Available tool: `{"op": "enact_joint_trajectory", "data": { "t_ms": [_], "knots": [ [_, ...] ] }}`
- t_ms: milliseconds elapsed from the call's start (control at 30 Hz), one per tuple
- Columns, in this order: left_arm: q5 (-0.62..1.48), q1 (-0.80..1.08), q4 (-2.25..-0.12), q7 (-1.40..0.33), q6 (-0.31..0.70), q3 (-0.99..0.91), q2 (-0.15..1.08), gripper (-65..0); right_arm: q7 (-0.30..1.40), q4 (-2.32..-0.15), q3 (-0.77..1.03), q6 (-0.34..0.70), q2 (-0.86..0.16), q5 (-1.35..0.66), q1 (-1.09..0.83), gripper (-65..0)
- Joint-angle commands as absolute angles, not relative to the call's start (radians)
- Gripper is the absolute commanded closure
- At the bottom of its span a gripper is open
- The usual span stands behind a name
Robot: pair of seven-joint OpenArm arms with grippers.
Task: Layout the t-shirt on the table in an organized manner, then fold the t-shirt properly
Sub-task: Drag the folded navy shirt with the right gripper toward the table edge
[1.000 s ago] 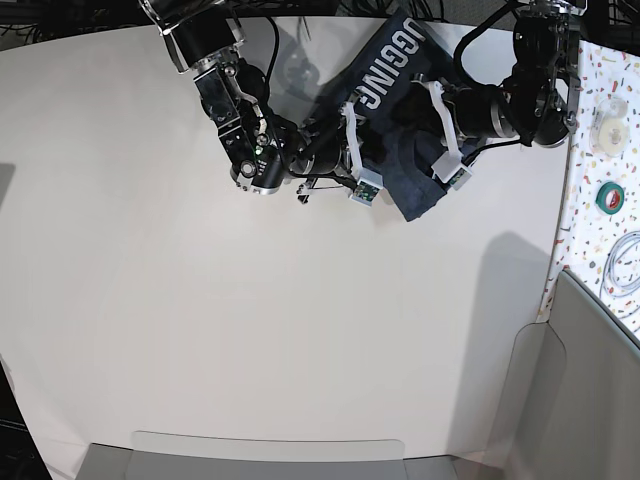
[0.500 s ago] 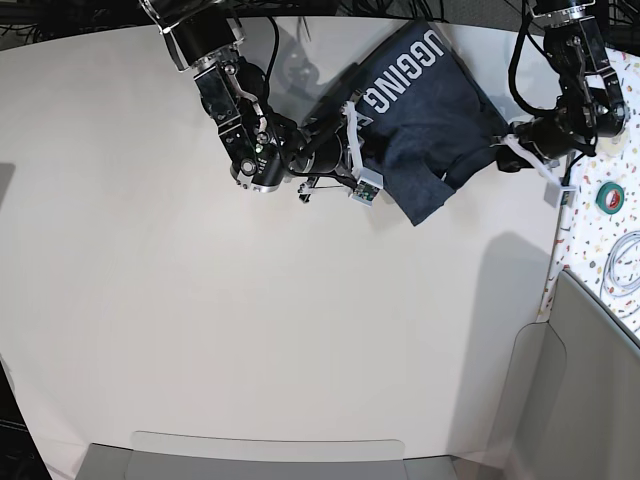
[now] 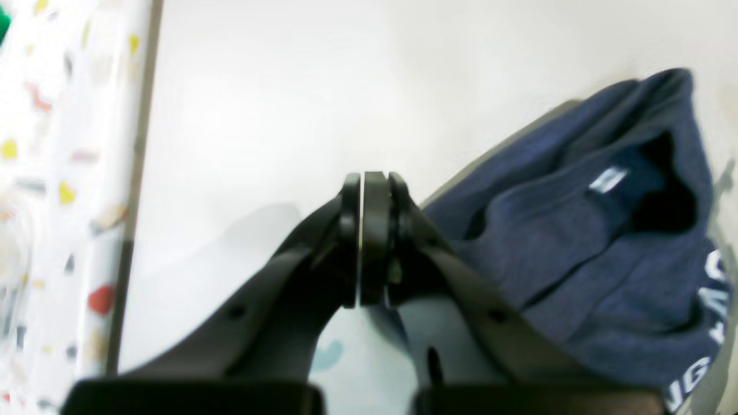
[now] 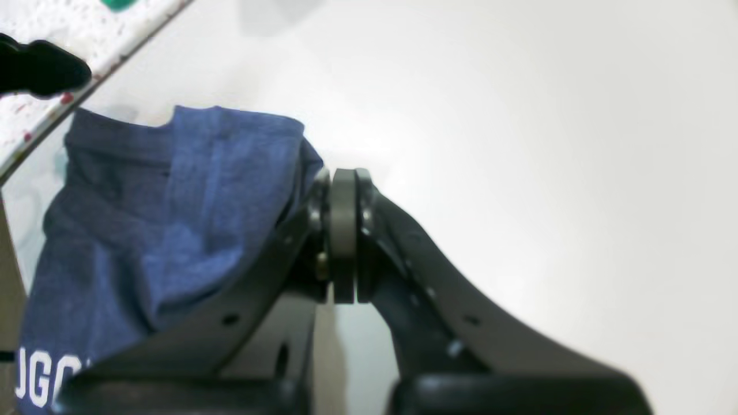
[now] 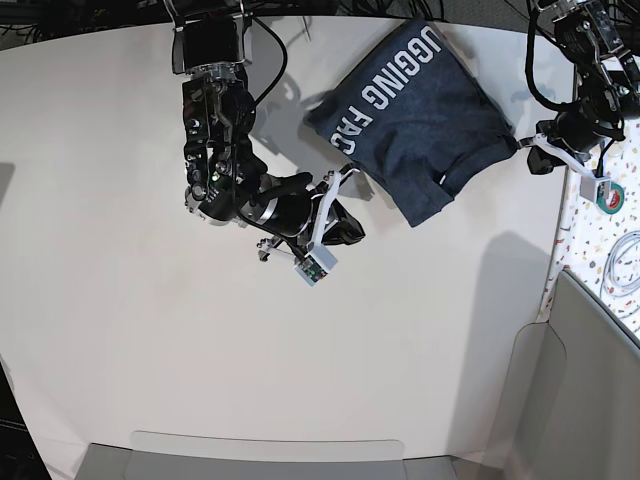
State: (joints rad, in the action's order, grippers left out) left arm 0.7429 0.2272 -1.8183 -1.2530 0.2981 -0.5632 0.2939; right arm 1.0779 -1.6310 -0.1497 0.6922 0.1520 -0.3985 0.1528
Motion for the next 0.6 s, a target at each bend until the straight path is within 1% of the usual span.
{"op": "enact_joint_trajectory", "data": {
  "t_ms": [0, 100, 167, 567],
  "knots": [
    [0.754, 0.223, -1.837, -1.236, 0.302, -0.568, 0.308, -1.1, 1.064, -1.626, -0.176, 0.698, 0.157, -0.417, 0.171, 0.0],
    [0.754, 0.223, -1.833, -1.233, 0.302, -0.568, 0.306, -1.1, 1.059, -1.547, -0.331, 0.698, 0.157, -0.414, 0.206, 0.0],
    [0.748, 0.223, -1.831, -1.227, 0.302, -0.568, 0.308, -1.1, 1.059, -1.504, -0.395, 0.698, 0.157, -0.41, 0.216, 0.0],
    [0.748, 0.219, -1.83, -1.225, 0.302, -0.561, 0.306, -1.1, 1.064, -1.442, -0.575, 0.698, 0.157, -0.418, 0.217, 0.0]
  ]
}}
